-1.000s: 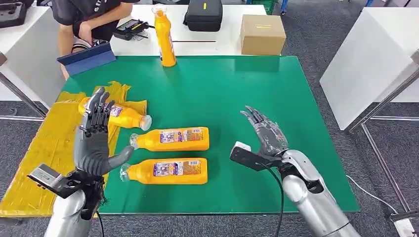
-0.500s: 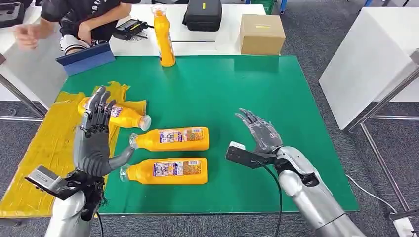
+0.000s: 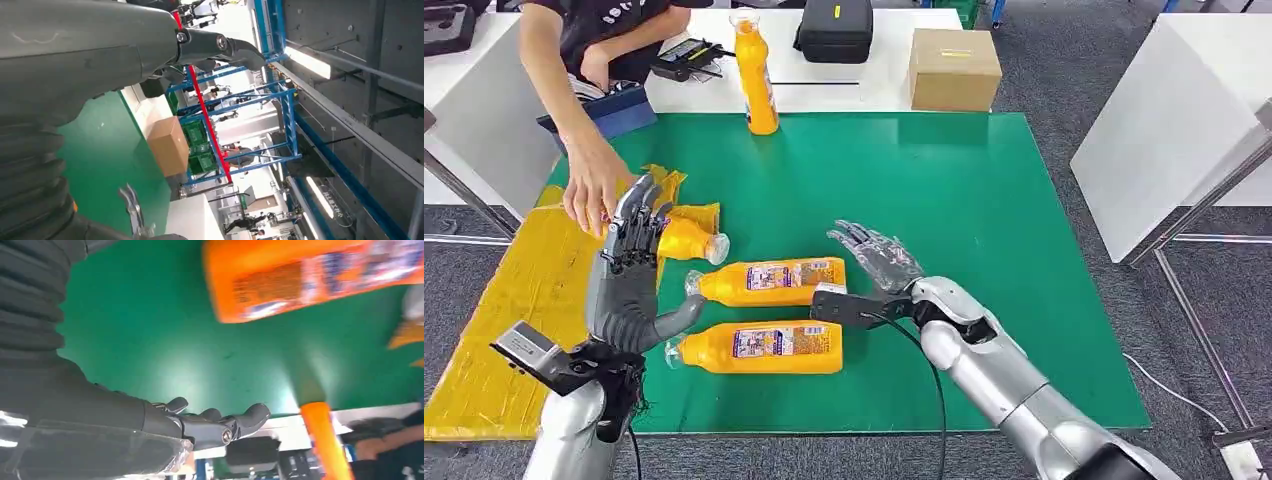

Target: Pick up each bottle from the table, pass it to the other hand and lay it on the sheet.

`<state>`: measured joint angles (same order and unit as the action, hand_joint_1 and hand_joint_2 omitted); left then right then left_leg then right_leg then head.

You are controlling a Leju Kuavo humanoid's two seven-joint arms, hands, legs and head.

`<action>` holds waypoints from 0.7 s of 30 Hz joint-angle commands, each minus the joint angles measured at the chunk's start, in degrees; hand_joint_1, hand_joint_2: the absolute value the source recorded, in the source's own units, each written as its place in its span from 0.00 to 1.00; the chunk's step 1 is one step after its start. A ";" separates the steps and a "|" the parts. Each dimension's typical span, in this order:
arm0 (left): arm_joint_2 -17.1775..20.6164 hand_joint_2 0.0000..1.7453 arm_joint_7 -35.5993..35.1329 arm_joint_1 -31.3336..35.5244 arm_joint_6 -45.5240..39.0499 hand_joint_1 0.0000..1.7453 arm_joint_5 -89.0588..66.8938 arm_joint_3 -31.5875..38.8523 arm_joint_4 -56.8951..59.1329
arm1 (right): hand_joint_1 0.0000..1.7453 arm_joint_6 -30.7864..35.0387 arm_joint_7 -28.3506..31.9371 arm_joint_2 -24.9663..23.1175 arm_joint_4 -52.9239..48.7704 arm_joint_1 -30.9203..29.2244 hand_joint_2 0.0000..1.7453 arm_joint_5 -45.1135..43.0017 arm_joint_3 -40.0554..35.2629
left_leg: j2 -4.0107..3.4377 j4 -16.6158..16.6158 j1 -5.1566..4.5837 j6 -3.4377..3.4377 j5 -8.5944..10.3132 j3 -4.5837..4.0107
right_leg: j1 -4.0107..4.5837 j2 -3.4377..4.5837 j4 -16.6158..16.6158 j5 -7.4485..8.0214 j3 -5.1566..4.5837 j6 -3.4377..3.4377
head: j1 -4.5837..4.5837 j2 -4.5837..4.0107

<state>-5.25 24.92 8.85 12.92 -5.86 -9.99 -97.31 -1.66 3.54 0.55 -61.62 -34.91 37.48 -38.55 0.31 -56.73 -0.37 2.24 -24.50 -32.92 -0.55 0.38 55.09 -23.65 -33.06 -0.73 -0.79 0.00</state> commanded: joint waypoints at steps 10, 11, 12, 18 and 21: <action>-1.63 1.00 -2.94 2.28 -2.25 0.00 0.01 2.14 4.50 | 0.00 9.57 -7.83 -15.01 21.96 -10.10 1.00 0.89 -1.04 | -0.07 -0.01 -0.04 -0.15 -0.03 0.12 | -0.01 0.03 0.07 -0.04 0.09 0.03 | 0.00 0.00; -1.63 1.00 -2.94 2.28 -2.25 0.00 0.01 2.14 4.50 | 0.00 9.57 -7.83 -15.01 21.96 -10.10 1.00 0.89 -1.04 | -0.03 0.00 -0.02 -0.13 -0.01 0.11 | 0.01 0.00 0.04 -0.03 0.10 0.02 | -0.02 0.00; -1.60 1.00 -2.94 2.18 -2.25 0.00 0.01 2.14 4.47 | 0.00 9.65 -7.73 -14.97 22.04 -10.05 1.00 0.92 -0.98 | -0.03 0.00 -0.01 -0.18 -0.02 0.15 | 0.02 -0.02 0.03 -0.05 0.16 0.04 | 0.00 0.00; -2.14 1.00 -3.06 1.60 -2.32 0.00 0.39 2.32 4.68 | 0.00 11.93 -11.46 -15.38 27.62 -10.75 1.00 4.12 1.70 | 0.03 0.02 -0.07 -0.20 -0.03 0.20 | 0.00 -0.08 0.03 -0.08 0.21 0.04 | 0.00 0.00; -2.29 1.00 -3.06 2.14 -2.30 0.00 0.51 2.15 5.35 | 0.00 11.64 -11.87 -15.61 30.31 -11.24 1.00 5.03 2.48 | 0.05 0.02 -0.07 -0.20 -0.01 0.19 | 0.01 -0.09 0.02 -0.06 0.21 0.04 | -0.02 0.00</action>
<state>-6.78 22.23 8.93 10.62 -5.57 -9.11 -96.50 9.86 -7.26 -13.73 -43.62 -41.93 40.87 -38.88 0.32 -56.74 -0.46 2.22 -24.46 -32.93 -0.56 0.38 55.13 -23.65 -33.06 -0.74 -0.81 0.00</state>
